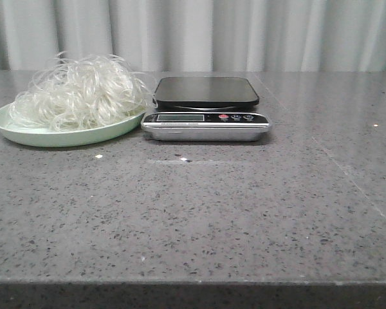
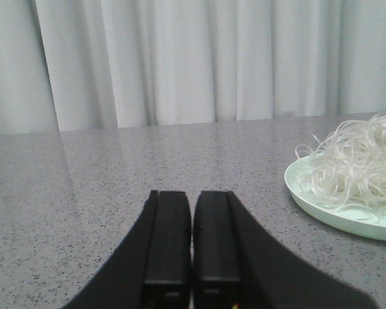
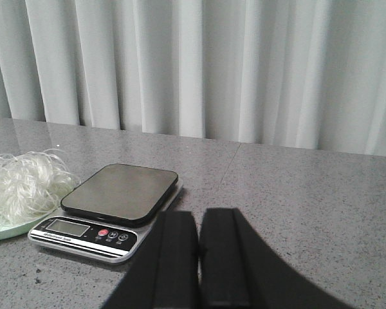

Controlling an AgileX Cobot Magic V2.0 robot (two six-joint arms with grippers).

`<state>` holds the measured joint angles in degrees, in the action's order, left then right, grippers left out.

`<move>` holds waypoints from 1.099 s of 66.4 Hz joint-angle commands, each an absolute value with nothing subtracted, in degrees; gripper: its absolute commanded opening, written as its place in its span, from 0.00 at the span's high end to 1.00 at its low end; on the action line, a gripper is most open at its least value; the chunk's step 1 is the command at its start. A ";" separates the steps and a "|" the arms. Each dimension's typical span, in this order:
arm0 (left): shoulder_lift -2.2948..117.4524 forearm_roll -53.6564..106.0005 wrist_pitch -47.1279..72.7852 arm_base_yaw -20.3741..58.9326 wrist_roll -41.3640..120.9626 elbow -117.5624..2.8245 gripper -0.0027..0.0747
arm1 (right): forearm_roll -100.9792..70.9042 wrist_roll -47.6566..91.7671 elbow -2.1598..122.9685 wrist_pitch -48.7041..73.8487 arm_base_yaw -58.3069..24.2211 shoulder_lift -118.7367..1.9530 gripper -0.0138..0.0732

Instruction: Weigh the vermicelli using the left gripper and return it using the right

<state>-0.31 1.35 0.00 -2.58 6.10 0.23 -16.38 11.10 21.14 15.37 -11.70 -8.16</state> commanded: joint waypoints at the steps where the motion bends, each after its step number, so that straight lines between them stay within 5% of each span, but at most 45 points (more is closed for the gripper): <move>1: -1.51 1.44 -4.41 -2.73 5.51 0.62 0.80 | -16.32 11.58 22.22 10.93 -11.74 -8.85 0.63; 22: -1.51 1.44 -4.41 -2.73 5.51 0.62 0.80 | -10.78 11.15 12.65 2.23 -0.96 -7.77 0.63; 44: -1.51 1.44 -4.41 -2.73 5.51 0.62 0.80 | -5.98 8.85 -1.25 -10.33 -2.24 0.22 0.63; 73: -1.40 1.44 -4.41 -2.73 5.51 0.62 0.80 | -1.97 4.94 -1.12 -6.99 -5.34 1.55 0.63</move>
<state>-0.31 1.35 0.00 -2.58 5.99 0.23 -2.87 4.99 -1.56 -3.17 -4.29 0.57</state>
